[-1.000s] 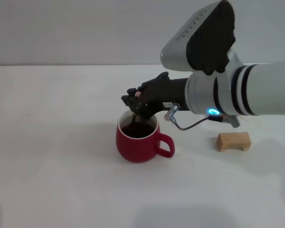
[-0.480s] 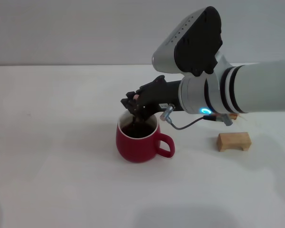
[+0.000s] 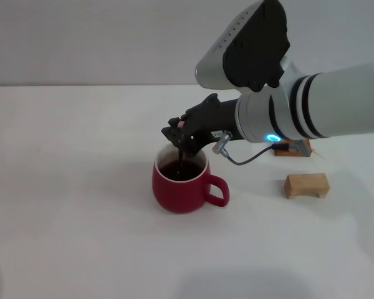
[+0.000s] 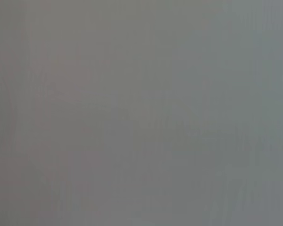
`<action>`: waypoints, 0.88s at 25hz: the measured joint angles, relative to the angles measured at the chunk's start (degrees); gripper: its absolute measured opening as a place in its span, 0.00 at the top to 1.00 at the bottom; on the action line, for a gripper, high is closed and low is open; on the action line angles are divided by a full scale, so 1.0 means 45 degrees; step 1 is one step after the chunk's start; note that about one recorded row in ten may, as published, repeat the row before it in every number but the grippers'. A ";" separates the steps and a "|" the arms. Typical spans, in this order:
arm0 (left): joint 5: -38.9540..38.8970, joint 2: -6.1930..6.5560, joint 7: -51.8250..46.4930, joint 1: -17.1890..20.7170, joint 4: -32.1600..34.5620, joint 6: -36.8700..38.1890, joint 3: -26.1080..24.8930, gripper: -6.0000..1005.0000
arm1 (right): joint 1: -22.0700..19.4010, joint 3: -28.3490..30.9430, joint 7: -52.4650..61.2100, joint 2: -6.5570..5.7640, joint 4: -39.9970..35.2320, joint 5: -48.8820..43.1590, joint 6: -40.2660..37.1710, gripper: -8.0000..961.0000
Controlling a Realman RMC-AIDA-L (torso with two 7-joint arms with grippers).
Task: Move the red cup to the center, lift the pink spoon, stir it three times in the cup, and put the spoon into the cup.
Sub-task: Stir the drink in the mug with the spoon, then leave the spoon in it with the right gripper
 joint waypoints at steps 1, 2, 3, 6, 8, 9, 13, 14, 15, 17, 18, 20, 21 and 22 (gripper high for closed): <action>-0.0001 0.0000 0.0000 -0.0001 0.0000 0.0017 0.0000 0.18 | -0.0029 0.0056 0.0021 0.0003 0.0179 0.0003 0.0226 0.85; -0.0001 0.0000 -0.0001 -0.0017 0.0000 0.0035 0.0000 0.18 | -0.0060 0.0134 0.0042 0.0009 0.0375 0.0020 0.0474 0.85; -0.0001 0.0000 -0.0001 -0.0017 0.0000 0.0035 0.0000 0.18 | -0.0081 0.0183 0.0088 0.0014 0.0572 0.0050 0.0733 0.85; 0.0000 0.0000 -0.0002 -0.0028 0.0000 0.0074 0.0000 0.18 | -0.0138 0.0274 0.0180 0.0015 0.1008 0.0266 0.1175 0.85; 0.0000 0.0000 -0.0002 -0.0033 0.0000 0.0082 0.0000 0.18 | -0.0204 0.0336 0.0015 0.0015 0.1137 0.0785 0.1179 0.85; 0.0000 0.0000 -0.0002 -0.0033 0.0000 0.0082 0.0000 0.18 | -0.0204 0.0336 0.0015 0.0015 0.1137 0.0785 0.1179 0.85; 0.0001 0.0000 -0.0002 -0.0056 -0.0001 0.0082 0.0000 0.18 | -0.0193 0.0132 -0.0237 0.0034 0.0767 0.0793 0.0286 0.85; 0.0003 0.0000 -0.0002 -0.0058 0.0000 0.0082 0.0000 0.18 | -0.0193 0.0132 -0.0237 0.0034 0.0767 0.0793 0.0286 0.85; 0.0005 0.0000 -0.0002 -0.0058 0.0000 0.0082 0.0000 0.18 | -0.0139 0.0050 -0.0225 0.0035 0.0648 0.0634 0.0081 0.85; 0.0012 0.0006 -0.0001 -0.0060 0.0000 0.0081 -0.0001 0.18 | 0.0008 -0.0068 -0.0146 0.0040 0.0310 0.0128 -0.0349 0.85; 0.0012 0.0006 -0.0001 -0.0060 0.0000 0.0081 -0.0001 0.18 | 0.0008 -0.0068 -0.0146 0.0040 0.0310 0.0128 -0.0349 0.85; 0.0016 0.0008 -0.0001 -0.0047 0.0000 0.0082 -0.0001 0.18 | 0.0078 -0.0079 -0.0111 0.0050 0.0147 -0.0134 -0.0531 0.85; 0.0016 0.0010 -0.0002 -0.0031 0.0000 0.0082 -0.0001 0.18 | 0.0114 -0.0079 -0.0054 0.0050 0.0079 -0.0272 -0.0595 0.85; 0.0015 0.0010 -0.0002 -0.0023 0.0000 0.0081 0.0000 0.18 | 0.0177 -0.0083 0.0132 0.0051 -0.0005 -0.0632 -0.0645 0.85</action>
